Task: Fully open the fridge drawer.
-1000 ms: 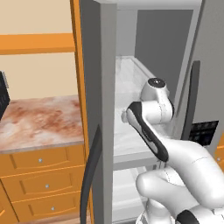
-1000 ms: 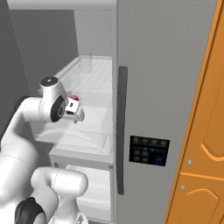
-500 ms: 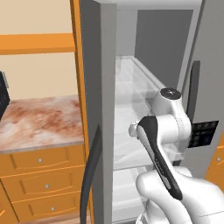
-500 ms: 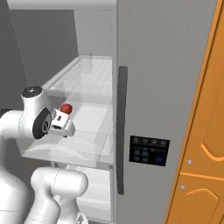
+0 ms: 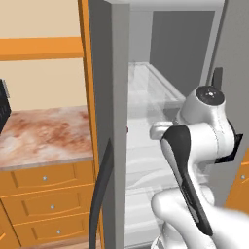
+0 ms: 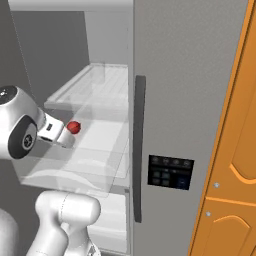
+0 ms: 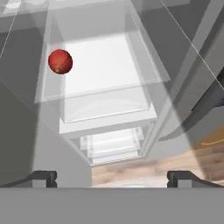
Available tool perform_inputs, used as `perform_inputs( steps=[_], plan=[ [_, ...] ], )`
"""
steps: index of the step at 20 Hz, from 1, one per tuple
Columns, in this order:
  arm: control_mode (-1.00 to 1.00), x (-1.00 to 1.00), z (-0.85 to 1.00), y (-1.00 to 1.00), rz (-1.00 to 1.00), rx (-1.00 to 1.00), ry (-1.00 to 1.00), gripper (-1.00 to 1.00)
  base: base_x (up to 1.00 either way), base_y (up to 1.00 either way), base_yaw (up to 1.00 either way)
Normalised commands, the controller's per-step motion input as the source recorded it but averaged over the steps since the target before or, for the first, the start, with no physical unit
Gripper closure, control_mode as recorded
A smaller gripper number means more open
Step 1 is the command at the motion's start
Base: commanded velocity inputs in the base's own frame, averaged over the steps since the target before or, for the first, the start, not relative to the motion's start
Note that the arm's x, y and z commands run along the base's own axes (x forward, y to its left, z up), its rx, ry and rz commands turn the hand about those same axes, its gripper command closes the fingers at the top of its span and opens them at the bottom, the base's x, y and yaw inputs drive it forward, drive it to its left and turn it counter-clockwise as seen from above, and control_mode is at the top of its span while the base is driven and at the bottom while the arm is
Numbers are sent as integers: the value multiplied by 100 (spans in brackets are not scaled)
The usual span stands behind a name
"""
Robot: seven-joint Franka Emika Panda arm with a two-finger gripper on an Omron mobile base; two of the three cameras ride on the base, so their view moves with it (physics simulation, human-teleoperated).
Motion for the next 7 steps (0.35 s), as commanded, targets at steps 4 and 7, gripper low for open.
perform_inputs(
  steps=[4, 7],
  plan=[
    [-100, -60, 100, -24, -12, 9, -7, -100, 0, 0, 0],
    [-100, -85, 57, -78, -9, 28, -34, -100, 0, 0, 0]
  ],
)
